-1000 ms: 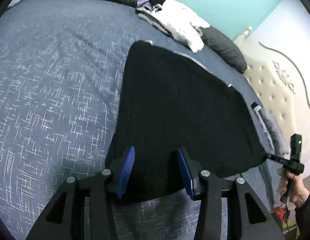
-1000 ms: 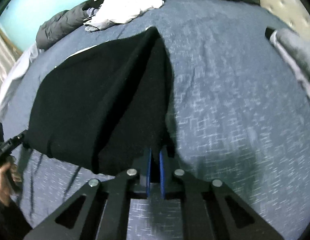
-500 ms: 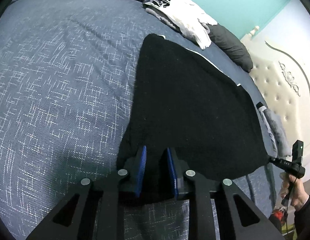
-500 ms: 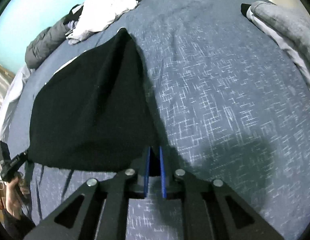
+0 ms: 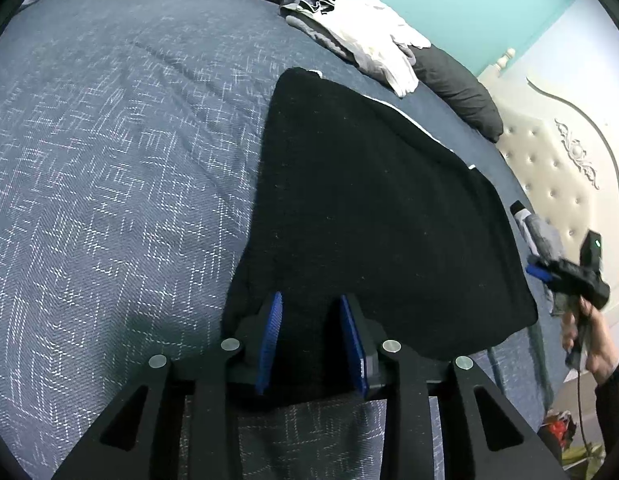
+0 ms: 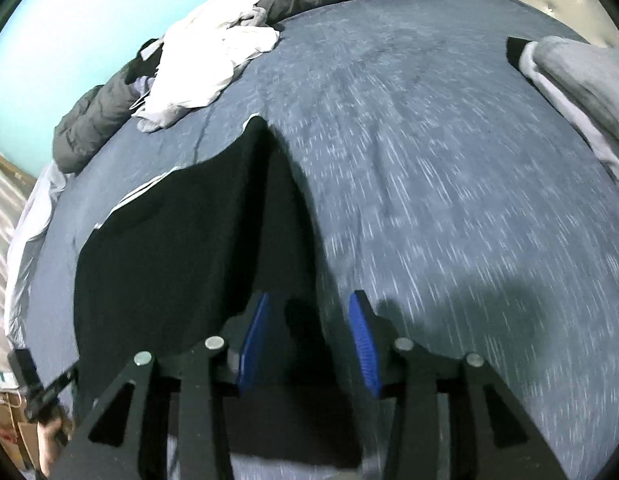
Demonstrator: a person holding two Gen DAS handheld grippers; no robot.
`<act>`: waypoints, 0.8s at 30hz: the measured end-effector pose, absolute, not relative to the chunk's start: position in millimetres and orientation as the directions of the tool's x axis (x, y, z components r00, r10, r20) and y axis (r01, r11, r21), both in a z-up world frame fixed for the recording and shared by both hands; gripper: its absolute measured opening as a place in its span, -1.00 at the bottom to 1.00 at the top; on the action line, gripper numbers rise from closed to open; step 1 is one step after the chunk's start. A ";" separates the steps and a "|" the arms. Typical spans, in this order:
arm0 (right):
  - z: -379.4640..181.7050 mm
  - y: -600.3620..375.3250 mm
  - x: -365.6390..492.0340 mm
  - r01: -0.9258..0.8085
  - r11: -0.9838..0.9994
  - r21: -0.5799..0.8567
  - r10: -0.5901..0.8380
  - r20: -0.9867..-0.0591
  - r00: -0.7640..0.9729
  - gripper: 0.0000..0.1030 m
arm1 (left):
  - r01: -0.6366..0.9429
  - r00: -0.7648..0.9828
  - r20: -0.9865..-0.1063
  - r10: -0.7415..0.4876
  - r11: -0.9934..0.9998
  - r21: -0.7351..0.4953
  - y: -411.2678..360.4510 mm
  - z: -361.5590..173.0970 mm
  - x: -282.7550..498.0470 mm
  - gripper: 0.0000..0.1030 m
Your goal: Fold clothes
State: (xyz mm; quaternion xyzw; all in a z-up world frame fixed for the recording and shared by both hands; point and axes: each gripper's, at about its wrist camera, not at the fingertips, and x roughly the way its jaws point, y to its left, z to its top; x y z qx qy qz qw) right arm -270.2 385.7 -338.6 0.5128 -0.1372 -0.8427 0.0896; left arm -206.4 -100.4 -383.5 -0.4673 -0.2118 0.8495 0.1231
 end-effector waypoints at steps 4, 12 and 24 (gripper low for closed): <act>-352.4 373.6 -300.8 0.027 -0.959 0.284 -0.267 -0.864 -0.426 -0.18 | -0.020 -0.529 -0.745 0.405 -0.884 -0.467 -97.3 -383.1 -208.3 -0.26; -353.1 372.1 -309.6 0.047 -0.967 0.252 -0.244 -0.849 -0.469 -0.93 | -0.020 -0.527 -0.743 0.412 -0.880 -0.474 -94.2 -382.4 -209.1 -0.24; -354.8 387.4 -326.6 -0.027 -0.947 0.321 -0.270 -0.835 -0.479 -0.79 | -0.021 -0.524 -0.743 0.416 -0.879 -0.476 -93.4 -382.8 -209.0 -0.22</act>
